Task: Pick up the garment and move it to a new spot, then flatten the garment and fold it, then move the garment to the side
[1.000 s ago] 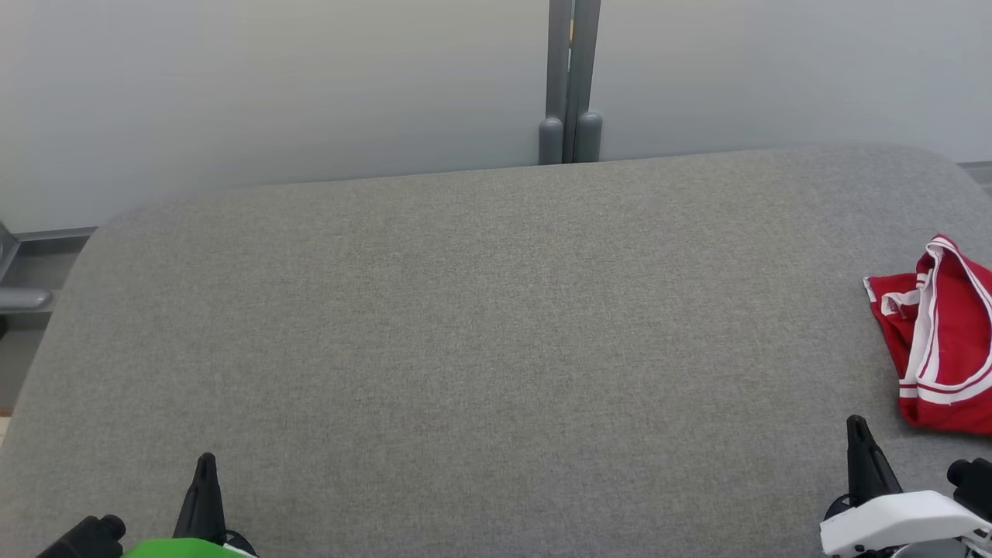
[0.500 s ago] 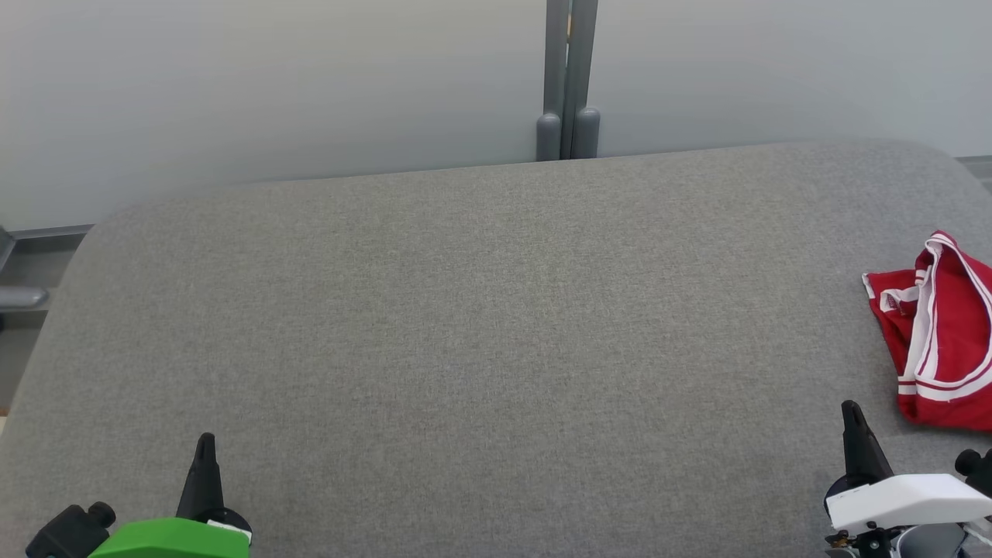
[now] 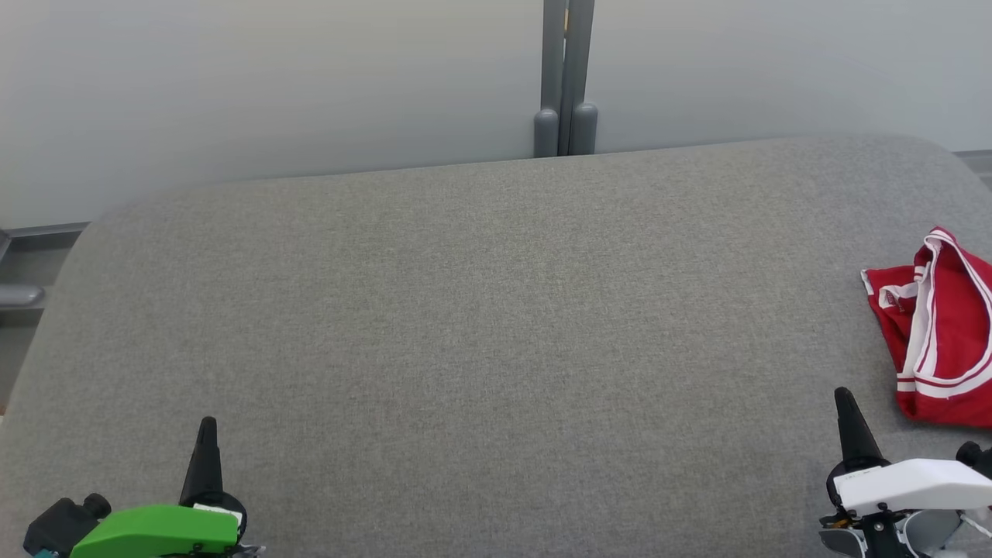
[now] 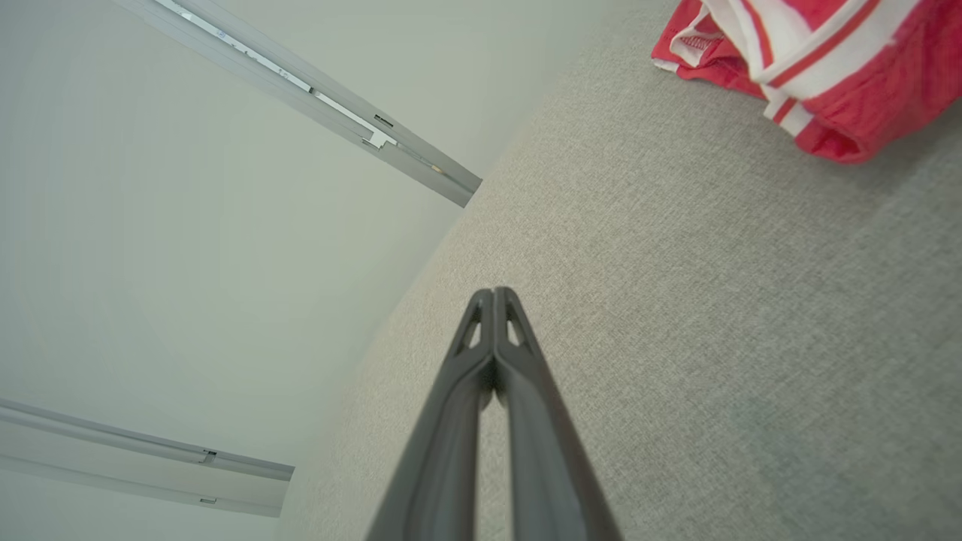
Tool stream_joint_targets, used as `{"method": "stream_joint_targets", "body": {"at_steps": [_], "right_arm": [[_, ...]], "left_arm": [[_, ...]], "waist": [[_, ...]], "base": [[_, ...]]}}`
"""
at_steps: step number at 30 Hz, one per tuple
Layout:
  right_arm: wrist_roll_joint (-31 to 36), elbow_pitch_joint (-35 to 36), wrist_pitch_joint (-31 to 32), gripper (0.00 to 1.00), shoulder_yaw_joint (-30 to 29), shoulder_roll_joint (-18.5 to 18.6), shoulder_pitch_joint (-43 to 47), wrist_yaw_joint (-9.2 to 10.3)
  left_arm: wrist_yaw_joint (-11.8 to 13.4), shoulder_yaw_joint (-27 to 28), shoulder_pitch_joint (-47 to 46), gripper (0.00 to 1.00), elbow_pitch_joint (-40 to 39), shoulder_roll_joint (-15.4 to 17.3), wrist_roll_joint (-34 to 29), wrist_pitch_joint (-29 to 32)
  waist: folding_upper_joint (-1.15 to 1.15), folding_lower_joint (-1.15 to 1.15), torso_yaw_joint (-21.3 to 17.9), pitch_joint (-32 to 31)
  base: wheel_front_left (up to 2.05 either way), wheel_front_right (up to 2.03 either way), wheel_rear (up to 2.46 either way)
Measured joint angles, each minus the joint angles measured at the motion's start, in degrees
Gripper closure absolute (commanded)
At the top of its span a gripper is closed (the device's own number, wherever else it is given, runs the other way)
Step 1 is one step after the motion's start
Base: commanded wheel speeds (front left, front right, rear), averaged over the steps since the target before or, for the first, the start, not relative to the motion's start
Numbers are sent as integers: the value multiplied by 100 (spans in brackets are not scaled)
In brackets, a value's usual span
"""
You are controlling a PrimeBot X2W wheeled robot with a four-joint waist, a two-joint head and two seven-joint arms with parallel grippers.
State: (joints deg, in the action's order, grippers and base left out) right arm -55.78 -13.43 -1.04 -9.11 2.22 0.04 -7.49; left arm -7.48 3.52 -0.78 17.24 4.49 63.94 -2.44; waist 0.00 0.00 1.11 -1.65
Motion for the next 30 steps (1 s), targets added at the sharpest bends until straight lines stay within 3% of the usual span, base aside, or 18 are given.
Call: {"method": "stream_joint_targets", "body": {"at_steps": [30], "right_arm": [[-1802,-4,437,100,53,26,-277,0]], "left_arm": [[0,66,-242,100,-170,-75,1424,388]], "waist": [[0,0,-47,78]], "base": [[0,0,0]]}}
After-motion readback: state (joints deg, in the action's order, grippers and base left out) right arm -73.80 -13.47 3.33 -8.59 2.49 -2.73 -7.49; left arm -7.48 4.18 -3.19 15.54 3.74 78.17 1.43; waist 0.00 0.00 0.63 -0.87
